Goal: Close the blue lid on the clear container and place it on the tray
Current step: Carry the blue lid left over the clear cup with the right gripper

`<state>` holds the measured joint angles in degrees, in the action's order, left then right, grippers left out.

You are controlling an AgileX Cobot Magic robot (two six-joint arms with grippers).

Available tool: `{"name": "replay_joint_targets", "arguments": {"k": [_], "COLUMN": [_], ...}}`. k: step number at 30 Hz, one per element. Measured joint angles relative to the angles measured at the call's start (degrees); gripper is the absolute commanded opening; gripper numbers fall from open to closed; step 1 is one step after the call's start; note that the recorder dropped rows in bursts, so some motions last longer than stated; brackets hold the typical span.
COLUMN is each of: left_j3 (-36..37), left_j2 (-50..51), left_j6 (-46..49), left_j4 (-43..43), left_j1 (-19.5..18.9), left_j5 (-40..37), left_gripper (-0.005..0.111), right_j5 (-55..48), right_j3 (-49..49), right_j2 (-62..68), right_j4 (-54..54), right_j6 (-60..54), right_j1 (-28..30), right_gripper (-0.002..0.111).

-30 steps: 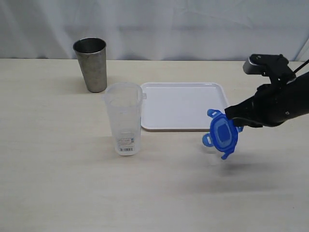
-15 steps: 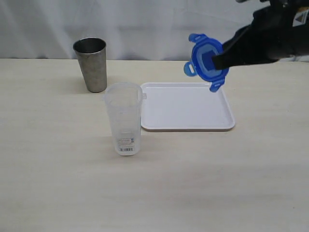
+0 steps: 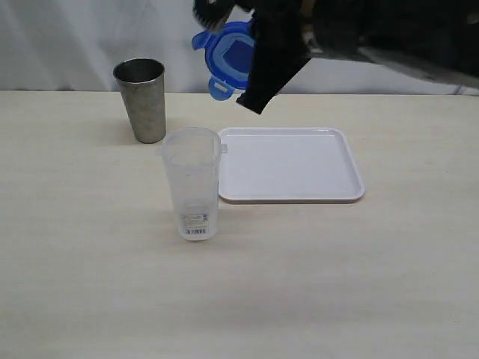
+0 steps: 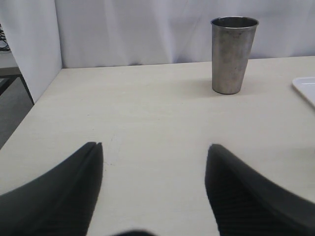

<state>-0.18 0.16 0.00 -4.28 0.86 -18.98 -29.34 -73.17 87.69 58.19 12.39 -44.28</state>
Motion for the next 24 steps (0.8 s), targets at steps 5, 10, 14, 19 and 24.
{"name": "replay_joint_targets", "arguments": {"k": [5, 10, 14, 19, 24], "left_j3": [0.0, 0.0, 0.0, 0.0, 0.0], "left_j2": [0.0, 0.0, 0.0, 0.0, 0.0], "left_j6": [0.0, 0.0, 0.0, 0.0, 0.0], "left_j4": [0.0, 0.0, 0.0, 0.0, 0.0], "left_j1": [0.0, 0.0, 0.0, 0.0, 0.0], "left_j5": [0.0, -0.1, -0.1, -0.1, -0.1], "left_gripper": [0.058, 0.058, 0.058, 0.058, 0.058], "right_j5": [-3.8, -5.1, -6.1, -6.4, -10.2], "right_j3": [-2.6, -4.9, -4.9, -4.9, -4.9], "right_j2": [5.6, 10.2, 11.5, 12.4, 15.5], "right_j4": [12.1, 18.8, 21.6, 25.0, 31.3], "right_j6": [3.2, 10.4, 12.5, 13.4, 14.0], "right_j1": [-4.0, -5.3, -8.0, -9.1, -9.1], "right_gripper": [0.004, 0.004, 0.004, 0.004, 0.004]}}
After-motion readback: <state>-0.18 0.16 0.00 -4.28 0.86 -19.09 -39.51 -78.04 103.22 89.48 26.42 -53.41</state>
